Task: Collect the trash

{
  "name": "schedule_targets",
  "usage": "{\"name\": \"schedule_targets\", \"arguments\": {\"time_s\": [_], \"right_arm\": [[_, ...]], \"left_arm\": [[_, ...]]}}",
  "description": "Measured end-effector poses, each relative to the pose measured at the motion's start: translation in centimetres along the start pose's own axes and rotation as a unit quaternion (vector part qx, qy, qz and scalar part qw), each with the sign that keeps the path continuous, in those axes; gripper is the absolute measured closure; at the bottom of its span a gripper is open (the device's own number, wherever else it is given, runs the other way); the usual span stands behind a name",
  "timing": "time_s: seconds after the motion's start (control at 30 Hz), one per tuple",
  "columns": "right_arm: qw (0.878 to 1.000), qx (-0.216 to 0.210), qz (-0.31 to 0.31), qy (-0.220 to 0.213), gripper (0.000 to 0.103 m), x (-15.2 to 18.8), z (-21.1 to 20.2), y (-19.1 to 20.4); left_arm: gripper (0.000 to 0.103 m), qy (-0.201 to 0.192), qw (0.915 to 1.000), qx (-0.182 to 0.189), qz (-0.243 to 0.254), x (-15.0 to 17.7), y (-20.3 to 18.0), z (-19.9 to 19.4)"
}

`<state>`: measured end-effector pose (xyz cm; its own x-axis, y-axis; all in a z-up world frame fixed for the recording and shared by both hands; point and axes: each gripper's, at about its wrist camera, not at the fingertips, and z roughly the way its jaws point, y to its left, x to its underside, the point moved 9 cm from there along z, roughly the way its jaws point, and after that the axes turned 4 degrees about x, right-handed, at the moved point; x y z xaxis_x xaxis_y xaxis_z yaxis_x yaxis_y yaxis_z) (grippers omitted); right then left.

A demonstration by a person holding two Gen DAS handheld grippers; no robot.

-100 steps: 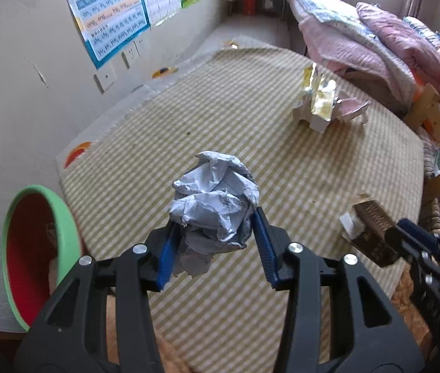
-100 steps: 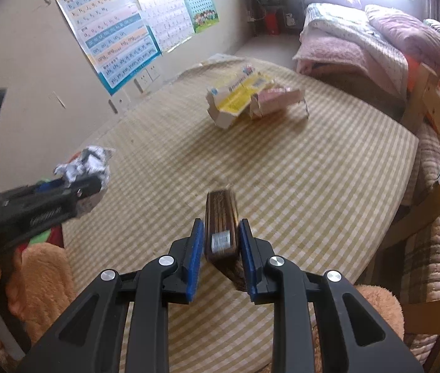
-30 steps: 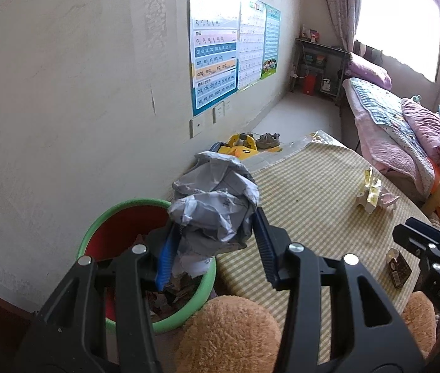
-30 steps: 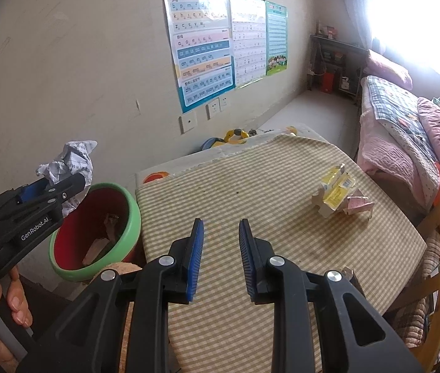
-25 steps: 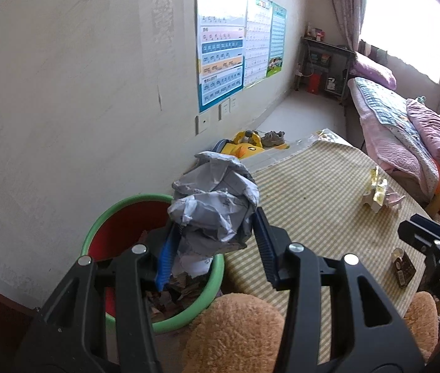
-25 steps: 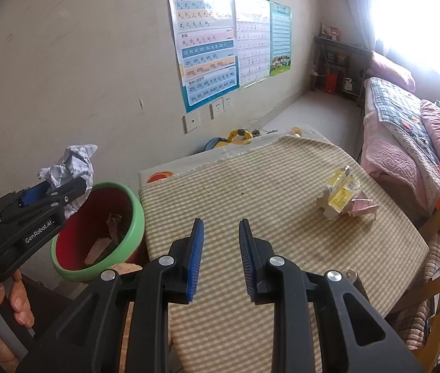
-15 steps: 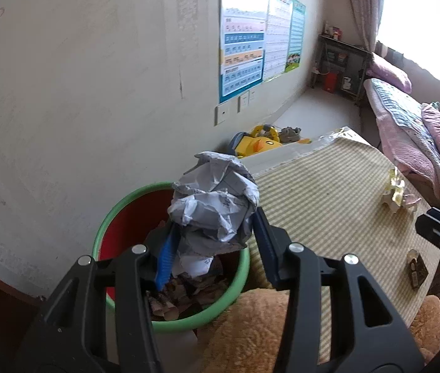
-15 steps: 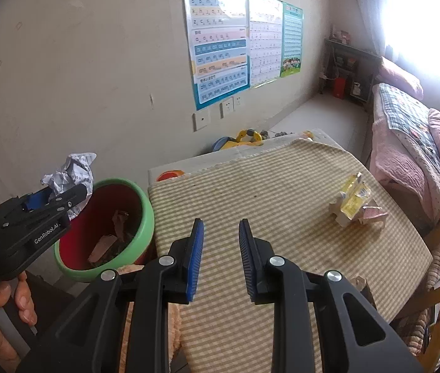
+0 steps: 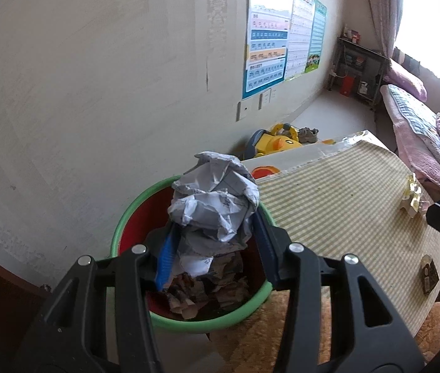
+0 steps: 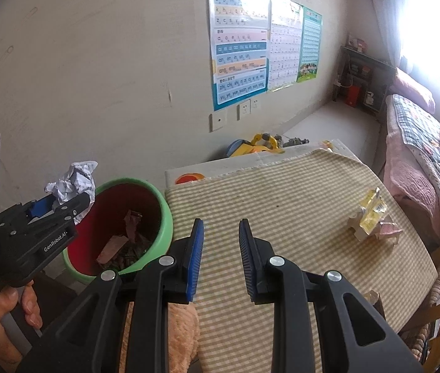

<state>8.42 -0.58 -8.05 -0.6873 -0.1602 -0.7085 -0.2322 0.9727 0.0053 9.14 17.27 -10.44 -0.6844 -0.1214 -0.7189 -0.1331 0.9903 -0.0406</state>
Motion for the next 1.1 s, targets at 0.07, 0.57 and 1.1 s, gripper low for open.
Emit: {"name": "schedule_targets", "arguments": {"time_s": [0.07,0.57,1.1], "right_arm": [[1.0,-0.002,-0.004,0.0,0.08,-0.1,0.1,0.4],[0.999,-0.013,-0.034,0.009,0.08,-1.0,1.6,3.9],[0.998,-0.028,-0.054,0.029,0.08,-0.8,3.8,6.7]], "left_arm": [[0.059,0.002,1.0,-0.003,-0.005,0.2,0.6,0.2],[0.058,0.022,0.9992,-0.015,-0.029,1.5,3.6,2.0],[0.058,0.049,0.9974,-0.022,-0.047,3.2,6.0,4.1]]}}
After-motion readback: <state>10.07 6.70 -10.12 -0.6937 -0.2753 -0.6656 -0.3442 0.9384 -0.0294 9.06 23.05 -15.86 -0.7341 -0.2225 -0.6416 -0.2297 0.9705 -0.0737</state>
